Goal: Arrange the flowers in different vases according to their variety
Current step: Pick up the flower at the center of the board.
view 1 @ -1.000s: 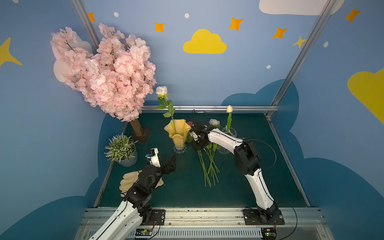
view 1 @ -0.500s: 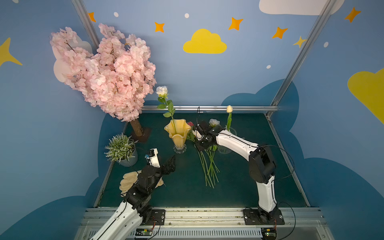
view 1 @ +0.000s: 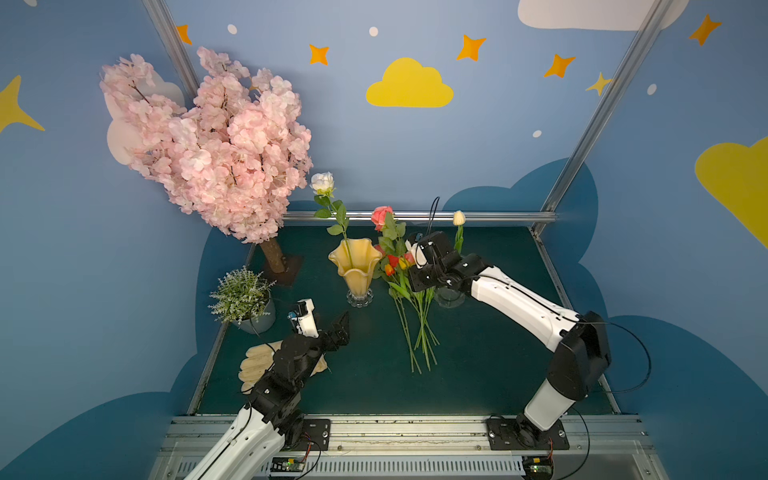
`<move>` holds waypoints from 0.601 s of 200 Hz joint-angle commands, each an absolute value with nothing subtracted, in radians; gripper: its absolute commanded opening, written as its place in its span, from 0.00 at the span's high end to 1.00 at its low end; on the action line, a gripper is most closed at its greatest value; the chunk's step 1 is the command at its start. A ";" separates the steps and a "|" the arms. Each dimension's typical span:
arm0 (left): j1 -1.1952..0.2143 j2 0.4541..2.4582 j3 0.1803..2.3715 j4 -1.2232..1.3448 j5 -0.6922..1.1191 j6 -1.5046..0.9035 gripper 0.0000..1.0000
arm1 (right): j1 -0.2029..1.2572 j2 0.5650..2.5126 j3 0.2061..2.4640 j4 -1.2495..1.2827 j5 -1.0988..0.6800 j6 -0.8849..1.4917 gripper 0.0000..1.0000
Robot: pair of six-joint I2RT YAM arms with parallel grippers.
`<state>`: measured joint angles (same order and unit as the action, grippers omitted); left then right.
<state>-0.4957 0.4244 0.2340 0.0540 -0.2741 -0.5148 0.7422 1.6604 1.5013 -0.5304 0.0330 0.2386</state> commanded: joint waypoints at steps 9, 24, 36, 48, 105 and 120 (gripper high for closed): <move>-0.492 0.405 0.220 0.067 -0.278 -0.494 0.00 | 0.742 1.545 1.477 -0.377 0.043 0.279 1.00; -0.493 0.403 0.221 0.063 -0.278 -0.493 0.00 | 0.744 1.489 1.433 -0.253 0.014 0.246 1.00; -0.492 0.400 0.221 0.060 -0.283 -0.495 0.00 | 0.744 1.448 1.408 -0.169 0.003 0.236 1.00; -0.492 0.395 0.219 0.057 -0.281 -0.495 0.00 | 0.743 1.423 1.419 -0.140 0.000 0.234 1.00; -0.492 0.401 0.215 0.053 -0.300 -0.509 0.00 | 0.748 1.395 1.505 0.013 -0.017 0.250 1.00; -0.492 0.407 0.218 0.054 -0.315 -0.507 0.00 | 0.749 1.415 1.527 0.076 -0.038 0.265 1.00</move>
